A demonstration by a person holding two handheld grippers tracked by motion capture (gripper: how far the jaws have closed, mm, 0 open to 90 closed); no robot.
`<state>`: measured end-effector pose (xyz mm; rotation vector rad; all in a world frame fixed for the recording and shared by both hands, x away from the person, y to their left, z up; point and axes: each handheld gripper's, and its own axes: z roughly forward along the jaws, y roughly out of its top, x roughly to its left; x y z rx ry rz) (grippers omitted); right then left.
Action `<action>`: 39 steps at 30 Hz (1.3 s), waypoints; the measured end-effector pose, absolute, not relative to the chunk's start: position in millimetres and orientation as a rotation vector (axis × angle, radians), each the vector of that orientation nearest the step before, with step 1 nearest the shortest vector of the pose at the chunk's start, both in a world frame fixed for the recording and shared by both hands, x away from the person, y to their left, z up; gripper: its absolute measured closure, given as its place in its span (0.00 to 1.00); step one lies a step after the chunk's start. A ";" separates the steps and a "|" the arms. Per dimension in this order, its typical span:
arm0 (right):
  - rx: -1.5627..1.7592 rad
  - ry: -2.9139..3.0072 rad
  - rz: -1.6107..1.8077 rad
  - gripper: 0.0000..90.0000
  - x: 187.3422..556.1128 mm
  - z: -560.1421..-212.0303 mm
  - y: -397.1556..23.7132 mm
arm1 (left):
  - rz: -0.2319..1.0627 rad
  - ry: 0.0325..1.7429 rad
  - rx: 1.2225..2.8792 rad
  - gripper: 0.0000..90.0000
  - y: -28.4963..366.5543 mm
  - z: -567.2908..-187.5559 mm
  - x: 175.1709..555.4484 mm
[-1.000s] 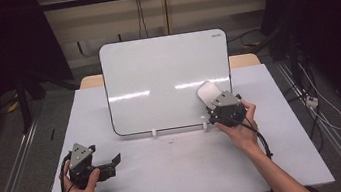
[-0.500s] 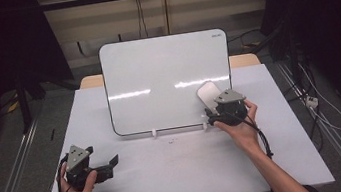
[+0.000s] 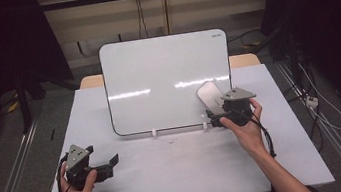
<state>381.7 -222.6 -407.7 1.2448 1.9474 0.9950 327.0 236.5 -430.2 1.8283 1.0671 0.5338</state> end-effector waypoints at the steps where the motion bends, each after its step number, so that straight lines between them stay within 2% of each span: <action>1: 1.247 1.946 0.996 0.10 380.2 -407.5 -223.7 | 0.534 1.067 1.830 0.05 236.4 -430.0 326.8; 12: 1.282 1.899 1.085 0.07 353.5 -407.4 -247.2 | 0.547 1.066 1.819 0.05 231.5 -428.3 332.9; 39: 1.385 1.824 1.076 0.10 299.5 -441.7 -290.1 | 0.556 1.074 1.791 0.05 232.9 -427.8 328.1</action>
